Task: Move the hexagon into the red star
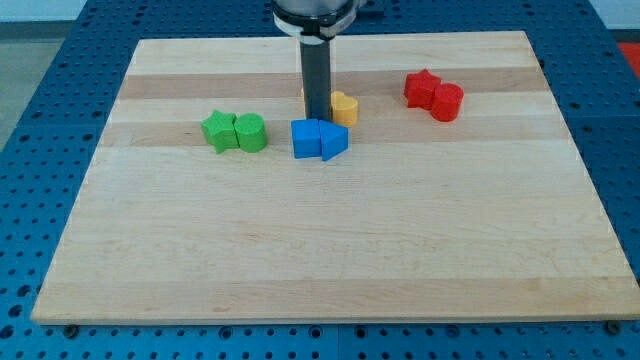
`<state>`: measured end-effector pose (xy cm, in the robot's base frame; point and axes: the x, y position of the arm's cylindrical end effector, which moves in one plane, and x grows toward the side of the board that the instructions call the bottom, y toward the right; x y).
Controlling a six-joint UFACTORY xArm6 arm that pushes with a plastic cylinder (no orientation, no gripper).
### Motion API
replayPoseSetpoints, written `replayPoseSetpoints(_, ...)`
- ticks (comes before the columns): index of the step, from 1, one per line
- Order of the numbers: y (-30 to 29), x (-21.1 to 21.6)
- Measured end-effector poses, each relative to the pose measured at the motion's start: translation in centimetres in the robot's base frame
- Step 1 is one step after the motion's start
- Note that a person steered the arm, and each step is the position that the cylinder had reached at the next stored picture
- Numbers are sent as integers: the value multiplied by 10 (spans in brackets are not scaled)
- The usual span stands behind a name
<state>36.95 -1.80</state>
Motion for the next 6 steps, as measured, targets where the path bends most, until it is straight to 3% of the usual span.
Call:
replayPoseSetpoints(3, -42, -9)
replayPoseSetpoints(4, -38, -46)
replayPoseSetpoints(6, 0, -48)
